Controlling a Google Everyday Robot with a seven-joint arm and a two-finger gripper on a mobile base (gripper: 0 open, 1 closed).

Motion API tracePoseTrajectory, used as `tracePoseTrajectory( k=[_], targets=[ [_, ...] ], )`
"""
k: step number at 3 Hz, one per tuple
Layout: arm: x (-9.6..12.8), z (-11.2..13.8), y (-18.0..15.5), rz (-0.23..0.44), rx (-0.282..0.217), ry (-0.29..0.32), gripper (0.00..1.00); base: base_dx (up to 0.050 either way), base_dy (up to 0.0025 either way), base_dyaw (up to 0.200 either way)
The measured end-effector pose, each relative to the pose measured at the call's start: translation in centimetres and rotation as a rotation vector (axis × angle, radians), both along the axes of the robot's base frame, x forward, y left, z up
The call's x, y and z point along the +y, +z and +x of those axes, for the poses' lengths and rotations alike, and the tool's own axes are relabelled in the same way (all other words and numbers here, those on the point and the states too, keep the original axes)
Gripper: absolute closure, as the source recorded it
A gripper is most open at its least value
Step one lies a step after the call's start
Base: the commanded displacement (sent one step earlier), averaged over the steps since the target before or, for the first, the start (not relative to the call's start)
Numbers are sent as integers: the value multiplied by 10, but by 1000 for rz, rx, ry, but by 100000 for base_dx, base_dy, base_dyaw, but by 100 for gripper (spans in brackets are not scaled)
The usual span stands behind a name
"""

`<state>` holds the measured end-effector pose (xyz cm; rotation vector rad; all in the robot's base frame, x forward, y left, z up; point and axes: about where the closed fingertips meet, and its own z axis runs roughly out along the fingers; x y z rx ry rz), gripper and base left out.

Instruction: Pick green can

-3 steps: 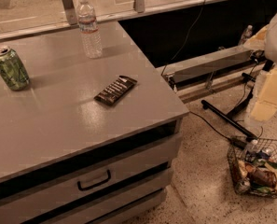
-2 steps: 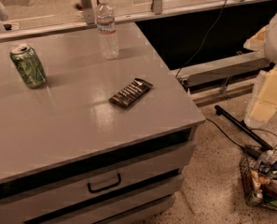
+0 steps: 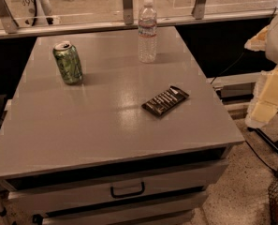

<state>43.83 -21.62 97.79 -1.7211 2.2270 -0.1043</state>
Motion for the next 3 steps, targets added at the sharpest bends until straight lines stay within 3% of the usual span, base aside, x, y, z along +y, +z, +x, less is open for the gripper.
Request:
tracePoseTrajectory(
  k=[2, 3],
  targets=[
    [0, 0, 0, 0, -1, 0, 0, 1611, 58, 7448],
    [0, 0, 0, 0, -1, 0, 0, 0, 0, 0]
  ],
)
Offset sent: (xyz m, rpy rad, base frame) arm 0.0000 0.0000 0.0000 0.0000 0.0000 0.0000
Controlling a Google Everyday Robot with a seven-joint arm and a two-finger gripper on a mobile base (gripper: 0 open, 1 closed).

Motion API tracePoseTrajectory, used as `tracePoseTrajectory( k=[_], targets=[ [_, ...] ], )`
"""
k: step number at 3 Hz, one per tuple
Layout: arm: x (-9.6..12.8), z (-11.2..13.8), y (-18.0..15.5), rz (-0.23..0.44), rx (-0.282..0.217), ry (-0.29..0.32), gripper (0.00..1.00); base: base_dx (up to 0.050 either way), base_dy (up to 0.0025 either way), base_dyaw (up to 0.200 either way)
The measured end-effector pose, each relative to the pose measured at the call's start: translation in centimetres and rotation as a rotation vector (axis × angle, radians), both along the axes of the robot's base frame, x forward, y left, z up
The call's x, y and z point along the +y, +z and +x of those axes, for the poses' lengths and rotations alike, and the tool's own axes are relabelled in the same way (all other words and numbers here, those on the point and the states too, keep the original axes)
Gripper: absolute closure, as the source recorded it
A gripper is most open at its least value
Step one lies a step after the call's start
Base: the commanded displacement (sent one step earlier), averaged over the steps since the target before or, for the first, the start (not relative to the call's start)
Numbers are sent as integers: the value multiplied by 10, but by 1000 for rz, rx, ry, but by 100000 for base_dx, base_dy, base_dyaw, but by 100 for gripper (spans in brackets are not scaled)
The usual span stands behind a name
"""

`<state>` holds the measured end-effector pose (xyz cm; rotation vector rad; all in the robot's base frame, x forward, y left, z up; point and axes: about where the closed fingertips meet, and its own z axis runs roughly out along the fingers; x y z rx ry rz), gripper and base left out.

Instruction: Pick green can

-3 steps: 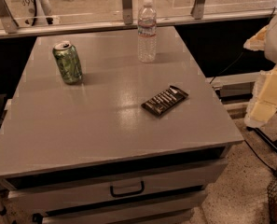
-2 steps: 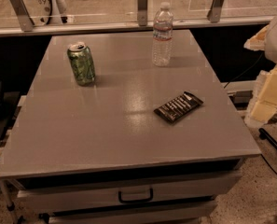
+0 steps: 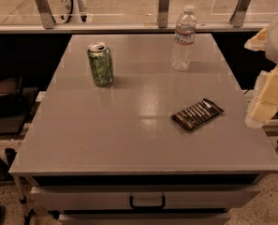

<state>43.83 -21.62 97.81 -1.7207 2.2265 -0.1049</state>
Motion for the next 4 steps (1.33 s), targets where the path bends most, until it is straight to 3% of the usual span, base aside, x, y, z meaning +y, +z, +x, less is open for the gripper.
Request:
tracePoseTrajectory(
  k=[1, 2, 3, 4],
  targets=[
    [8, 11, 4, 104, -3, -73, 0, 0, 0, 0],
    [20, 26, 11, 311, -44, -181, 0, 0, 0, 0],
    [39, 47, 24, 470, -112, -279, 0, 0, 0, 0],
    [59, 61, 24, 568, -168, -353, 0, 0, 0, 0]
  ],
)
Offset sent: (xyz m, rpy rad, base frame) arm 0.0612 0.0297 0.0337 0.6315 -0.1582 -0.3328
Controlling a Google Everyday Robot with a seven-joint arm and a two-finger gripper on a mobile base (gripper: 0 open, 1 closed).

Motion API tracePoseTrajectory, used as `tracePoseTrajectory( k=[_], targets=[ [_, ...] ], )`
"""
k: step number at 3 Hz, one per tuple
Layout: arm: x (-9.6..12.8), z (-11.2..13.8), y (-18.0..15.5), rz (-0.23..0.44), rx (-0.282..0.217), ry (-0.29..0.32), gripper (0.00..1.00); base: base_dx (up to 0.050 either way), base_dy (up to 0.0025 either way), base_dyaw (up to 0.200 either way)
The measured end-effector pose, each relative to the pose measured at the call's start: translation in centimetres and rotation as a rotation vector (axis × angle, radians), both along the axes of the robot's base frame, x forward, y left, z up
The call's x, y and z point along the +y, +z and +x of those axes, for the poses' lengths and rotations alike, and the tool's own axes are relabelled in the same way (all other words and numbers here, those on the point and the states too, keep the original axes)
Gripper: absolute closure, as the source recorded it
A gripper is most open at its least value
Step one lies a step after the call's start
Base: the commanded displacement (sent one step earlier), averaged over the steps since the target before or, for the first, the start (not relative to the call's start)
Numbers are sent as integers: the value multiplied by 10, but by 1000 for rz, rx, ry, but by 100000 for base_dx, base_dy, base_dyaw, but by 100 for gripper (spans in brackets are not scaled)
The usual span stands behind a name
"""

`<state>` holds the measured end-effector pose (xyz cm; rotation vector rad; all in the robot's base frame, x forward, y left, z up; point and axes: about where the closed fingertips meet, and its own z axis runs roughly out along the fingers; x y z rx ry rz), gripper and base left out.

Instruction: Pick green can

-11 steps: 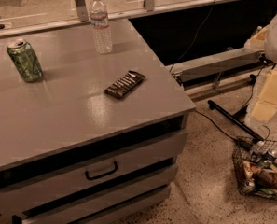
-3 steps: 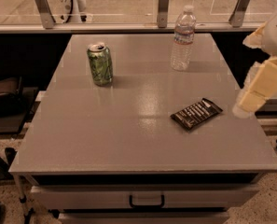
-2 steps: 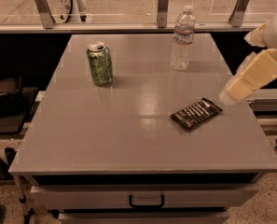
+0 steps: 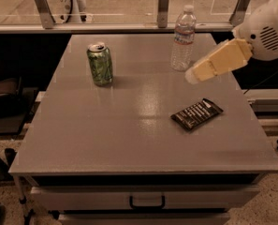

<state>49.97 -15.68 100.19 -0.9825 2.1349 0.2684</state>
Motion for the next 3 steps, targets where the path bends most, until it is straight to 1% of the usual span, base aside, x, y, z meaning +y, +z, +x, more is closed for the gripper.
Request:
tracePoseTrajectory(
  k=[1, 2, 3],
  targets=[
    [34, 19, -10, 61, -42, 4, 0, 0, 0, 0],
    [101, 61, -29, 92, -74, 48, 0, 0, 0, 0],
    [101, 61, -29, 92, -74, 48, 0, 0, 0, 0]
  ],
)
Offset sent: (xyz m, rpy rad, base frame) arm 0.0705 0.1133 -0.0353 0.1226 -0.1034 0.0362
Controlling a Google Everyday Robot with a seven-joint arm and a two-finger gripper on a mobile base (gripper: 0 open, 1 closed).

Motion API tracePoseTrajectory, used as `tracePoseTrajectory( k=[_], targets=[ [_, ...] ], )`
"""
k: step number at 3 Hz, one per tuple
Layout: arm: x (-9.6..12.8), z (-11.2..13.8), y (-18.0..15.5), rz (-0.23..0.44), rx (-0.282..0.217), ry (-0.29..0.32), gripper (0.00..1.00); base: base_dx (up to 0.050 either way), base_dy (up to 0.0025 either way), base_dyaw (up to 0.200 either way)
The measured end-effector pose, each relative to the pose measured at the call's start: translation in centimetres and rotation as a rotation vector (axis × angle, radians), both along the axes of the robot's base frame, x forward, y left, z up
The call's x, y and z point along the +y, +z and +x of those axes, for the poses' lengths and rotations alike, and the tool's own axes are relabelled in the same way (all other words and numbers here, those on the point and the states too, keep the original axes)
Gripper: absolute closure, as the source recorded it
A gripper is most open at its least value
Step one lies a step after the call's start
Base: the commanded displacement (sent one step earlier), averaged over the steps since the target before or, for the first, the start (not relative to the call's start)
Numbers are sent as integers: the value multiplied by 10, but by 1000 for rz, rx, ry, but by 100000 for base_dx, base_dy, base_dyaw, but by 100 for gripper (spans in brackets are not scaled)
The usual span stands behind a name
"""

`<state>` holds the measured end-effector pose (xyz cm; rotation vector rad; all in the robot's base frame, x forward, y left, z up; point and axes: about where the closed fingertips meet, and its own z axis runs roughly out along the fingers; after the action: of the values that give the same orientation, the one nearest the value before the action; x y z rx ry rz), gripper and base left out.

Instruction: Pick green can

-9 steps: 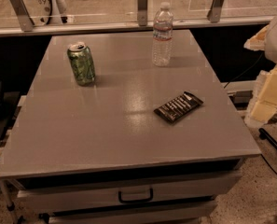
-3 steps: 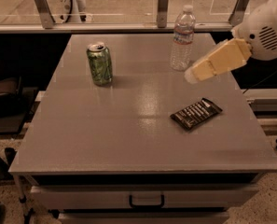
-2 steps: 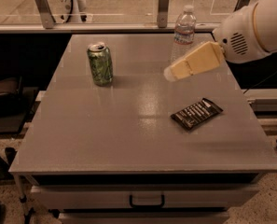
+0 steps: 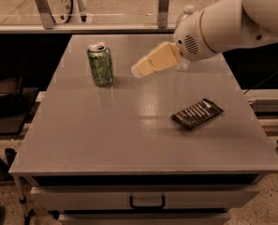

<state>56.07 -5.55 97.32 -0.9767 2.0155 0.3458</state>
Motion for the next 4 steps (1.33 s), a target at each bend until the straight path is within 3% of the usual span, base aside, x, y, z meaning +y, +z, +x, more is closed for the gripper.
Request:
tracePoseTrajectory(
  k=[1, 4],
  targets=[
    [12, 7, -7, 28, -5, 8, 0, 0, 0, 0],
    [76, 31, -51, 113, 25, 115, 0, 0, 0, 0]
  ],
)
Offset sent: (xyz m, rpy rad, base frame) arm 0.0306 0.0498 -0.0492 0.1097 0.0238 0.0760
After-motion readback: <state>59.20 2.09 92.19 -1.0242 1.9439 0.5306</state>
